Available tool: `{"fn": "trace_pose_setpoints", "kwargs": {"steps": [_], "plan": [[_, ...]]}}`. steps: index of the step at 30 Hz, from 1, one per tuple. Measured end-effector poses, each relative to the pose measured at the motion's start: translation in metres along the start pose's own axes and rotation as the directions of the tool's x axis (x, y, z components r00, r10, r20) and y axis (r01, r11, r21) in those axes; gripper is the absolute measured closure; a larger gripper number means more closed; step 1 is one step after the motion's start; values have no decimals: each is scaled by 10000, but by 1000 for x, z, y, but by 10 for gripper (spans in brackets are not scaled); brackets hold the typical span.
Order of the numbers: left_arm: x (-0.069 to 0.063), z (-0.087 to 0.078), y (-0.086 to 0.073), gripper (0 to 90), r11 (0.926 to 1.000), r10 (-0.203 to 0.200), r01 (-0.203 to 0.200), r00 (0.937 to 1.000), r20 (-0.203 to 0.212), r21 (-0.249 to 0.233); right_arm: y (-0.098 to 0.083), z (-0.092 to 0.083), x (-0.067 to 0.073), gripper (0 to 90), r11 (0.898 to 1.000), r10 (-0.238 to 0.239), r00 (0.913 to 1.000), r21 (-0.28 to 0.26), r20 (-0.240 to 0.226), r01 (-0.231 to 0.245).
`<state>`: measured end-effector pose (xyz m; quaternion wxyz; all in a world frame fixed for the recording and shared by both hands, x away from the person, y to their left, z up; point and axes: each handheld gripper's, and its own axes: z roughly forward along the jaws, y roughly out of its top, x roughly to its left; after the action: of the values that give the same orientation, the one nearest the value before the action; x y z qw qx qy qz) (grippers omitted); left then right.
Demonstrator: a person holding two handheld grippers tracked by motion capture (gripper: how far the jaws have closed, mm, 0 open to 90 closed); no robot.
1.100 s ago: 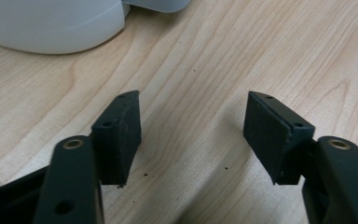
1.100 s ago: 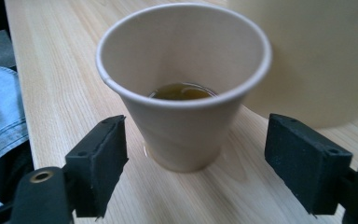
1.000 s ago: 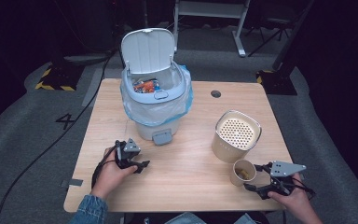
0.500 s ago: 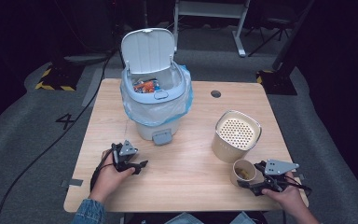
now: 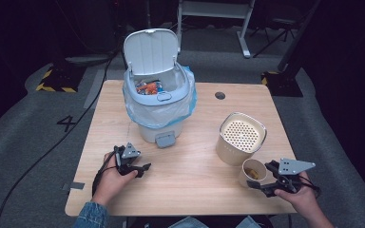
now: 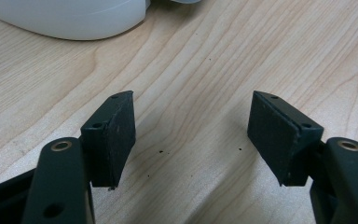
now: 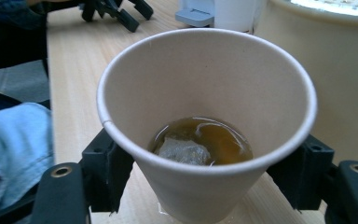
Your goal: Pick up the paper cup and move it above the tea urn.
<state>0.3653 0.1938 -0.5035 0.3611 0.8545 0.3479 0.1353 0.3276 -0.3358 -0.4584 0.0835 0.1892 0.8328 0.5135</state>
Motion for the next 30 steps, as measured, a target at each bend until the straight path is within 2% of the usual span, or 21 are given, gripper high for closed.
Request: {"fn": "trace_pose_setpoints", "kwargs": {"steps": [5,12,19,24,30], "plan": [[0,0,0,320,10000,-2,2,10000,34,9,14,-13,-2,303,9997,222,9994,54,-260,-220],[0,0,0,319,10000,-3,3,10000,36,9,40,-27,-3,306,9999,-23,9995,143,-303,28],[0,0,0,319,10000,-1,1,10000,35,6,75,-42,-6,306,9994,-330,9991,-134,-255,327],[0,0,0,319,10000,-14,14,10000,44,-2,95,-49,-19,308,9989,-324,9993,-336,-188,318],[0,0,0,320,10000,-3,3,10000,37,5,109,-51,-40,308,9991,-298,9995,-315,-33,297]]}}
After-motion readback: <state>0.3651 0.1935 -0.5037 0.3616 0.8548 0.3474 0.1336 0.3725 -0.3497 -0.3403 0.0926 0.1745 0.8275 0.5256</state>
